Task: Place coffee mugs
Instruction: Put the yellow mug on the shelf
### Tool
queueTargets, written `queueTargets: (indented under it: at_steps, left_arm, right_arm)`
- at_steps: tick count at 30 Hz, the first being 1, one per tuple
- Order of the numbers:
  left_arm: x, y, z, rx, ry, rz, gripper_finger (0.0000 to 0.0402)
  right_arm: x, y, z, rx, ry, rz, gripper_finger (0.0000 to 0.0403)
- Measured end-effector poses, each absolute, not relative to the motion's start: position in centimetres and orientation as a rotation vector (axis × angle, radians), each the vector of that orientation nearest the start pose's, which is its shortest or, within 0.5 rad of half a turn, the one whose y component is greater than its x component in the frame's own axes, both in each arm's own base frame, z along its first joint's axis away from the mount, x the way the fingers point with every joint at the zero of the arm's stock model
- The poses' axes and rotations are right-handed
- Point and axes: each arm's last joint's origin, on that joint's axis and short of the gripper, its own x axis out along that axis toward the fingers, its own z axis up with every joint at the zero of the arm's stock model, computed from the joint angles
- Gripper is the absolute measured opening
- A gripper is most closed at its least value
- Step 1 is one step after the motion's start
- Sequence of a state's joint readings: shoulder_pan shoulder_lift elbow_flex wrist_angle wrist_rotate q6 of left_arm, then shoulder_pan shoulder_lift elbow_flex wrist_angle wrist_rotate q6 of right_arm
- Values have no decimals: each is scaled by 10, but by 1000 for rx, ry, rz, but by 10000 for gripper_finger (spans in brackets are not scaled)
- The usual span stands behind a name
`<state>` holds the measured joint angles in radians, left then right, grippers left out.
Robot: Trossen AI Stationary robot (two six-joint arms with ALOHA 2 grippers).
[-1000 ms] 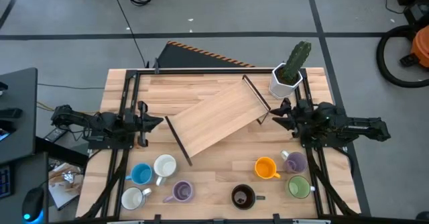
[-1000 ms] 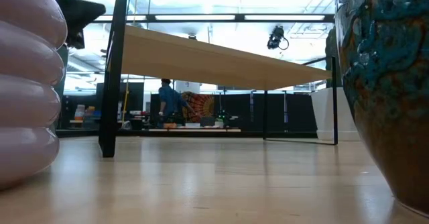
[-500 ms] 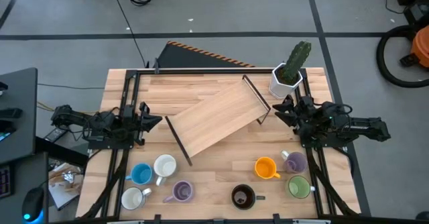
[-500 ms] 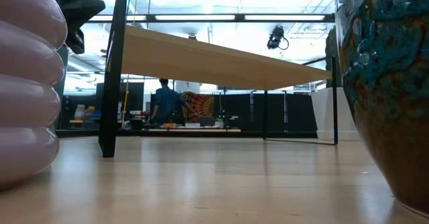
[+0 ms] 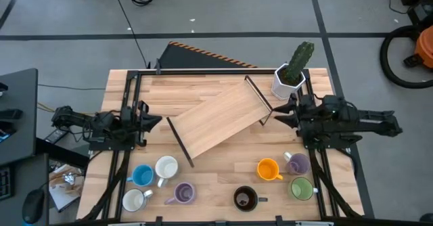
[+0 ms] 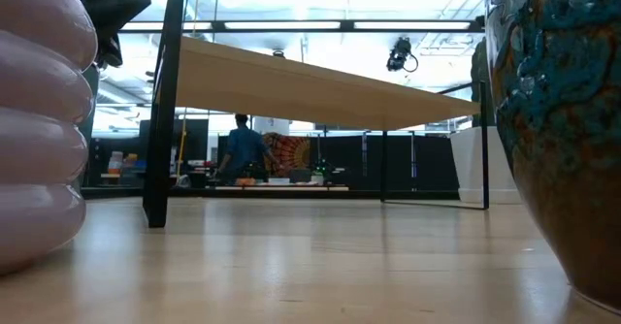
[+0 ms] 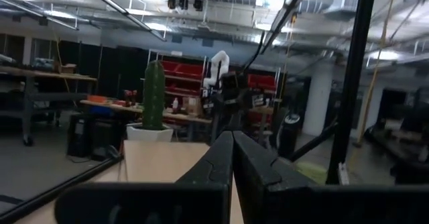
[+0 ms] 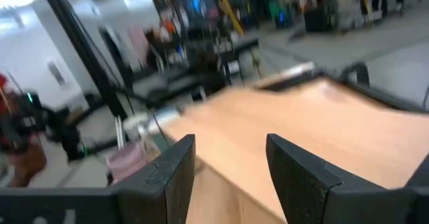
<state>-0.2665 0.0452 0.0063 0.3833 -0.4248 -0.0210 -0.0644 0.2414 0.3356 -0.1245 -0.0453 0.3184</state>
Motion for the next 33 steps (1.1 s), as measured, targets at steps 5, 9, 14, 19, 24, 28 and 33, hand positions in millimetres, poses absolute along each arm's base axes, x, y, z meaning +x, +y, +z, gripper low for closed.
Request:
queueTargets:
  at_steps: [5,9,14,19,24,28,33]
  left_arm:
    - [93,-13,196,-134,-305,153,16]
    - [93,-13,196,-185,-309,145,16]
    - [92,-13,197,-176,-320,147,16]
    - [91,-13,199,-146,-341,152,16]
    - [91,-12,200,-128,-354,164,16]
    - [90,-11,203,-108,-380,185,16]
    - [90,-11,203,-66,-373,213,16]
  right_arm:
    - [110,-1,264,289,149,-20,189]
    - [119,1,273,262,240,-46,189]
    - [132,6,275,245,331,-60,189]
    - [143,9,279,245,415,-110,189]
    - [152,13,293,290,489,-147,189]
    - [157,16,301,326,560,-216,189]
    - [165,21,306,401,665,-267,189]
